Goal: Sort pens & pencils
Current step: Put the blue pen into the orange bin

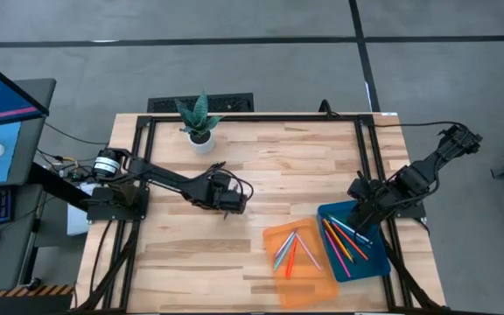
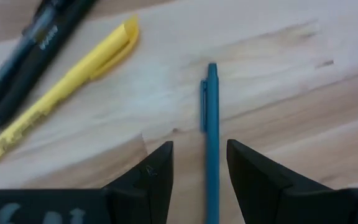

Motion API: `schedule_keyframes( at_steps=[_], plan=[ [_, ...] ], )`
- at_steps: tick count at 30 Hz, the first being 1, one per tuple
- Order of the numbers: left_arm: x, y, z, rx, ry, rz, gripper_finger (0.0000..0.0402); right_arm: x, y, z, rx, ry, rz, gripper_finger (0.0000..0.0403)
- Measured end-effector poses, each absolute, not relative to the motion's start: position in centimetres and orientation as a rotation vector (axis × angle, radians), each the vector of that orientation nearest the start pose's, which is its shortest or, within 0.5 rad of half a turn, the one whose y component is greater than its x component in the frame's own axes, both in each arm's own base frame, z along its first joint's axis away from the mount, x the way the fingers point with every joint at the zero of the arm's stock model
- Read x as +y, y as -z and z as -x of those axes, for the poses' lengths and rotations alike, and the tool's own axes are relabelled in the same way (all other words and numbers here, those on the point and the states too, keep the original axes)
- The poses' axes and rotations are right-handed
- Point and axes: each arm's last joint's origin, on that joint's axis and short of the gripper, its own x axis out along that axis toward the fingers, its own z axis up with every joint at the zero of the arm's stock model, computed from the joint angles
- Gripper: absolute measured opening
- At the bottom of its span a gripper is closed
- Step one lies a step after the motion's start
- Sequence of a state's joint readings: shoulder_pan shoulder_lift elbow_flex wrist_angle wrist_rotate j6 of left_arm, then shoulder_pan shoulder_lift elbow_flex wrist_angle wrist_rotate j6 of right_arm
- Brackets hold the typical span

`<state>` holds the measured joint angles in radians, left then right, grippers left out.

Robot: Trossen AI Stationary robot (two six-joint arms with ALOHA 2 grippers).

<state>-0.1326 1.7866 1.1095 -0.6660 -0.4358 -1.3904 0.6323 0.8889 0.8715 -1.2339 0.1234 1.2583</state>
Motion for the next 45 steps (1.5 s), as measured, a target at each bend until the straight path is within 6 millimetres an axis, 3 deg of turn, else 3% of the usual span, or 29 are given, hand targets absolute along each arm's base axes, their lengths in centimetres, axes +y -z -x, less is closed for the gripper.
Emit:
schedule_keyframes(
  at_steps=[13, 20, 24, 34, 45],
  plan=[
    [-2.3, -13.5, -33.4, 0.909, -1.084, 0.751, 0.0139, 7.4, -27.3, -10.7, 1.214, 0.332, -0.627, 0.0221],
    [-2.3, -13.2, -34.0, 0.931, -1.022, 0.765, 0.0139, 7.4, -27.3, -10.7, 1.215, 0.328, -0.621, 0.0221],
    [-2.4, -14.1, -34.2, 0.954, -1.026, 0.775, 0.0139, 7.4, -27.3, -10.7, 1.215, 0.327, -0.62, 0.0221],
    [-3.0, -17.7, -36.9, 0.917, -0.837, 0.64, 0.0139, 7.4, -27.3, -10.7, 1.214, 0.328, -0.62, 0.0221],
    [-3.0, -13.9, -37.8, 1.031, -0.826, 0.591, 0.0139, 7.4, -27.3, -10.8, 1.211, 0.328, -0.619, 0.0221]
  ],
)
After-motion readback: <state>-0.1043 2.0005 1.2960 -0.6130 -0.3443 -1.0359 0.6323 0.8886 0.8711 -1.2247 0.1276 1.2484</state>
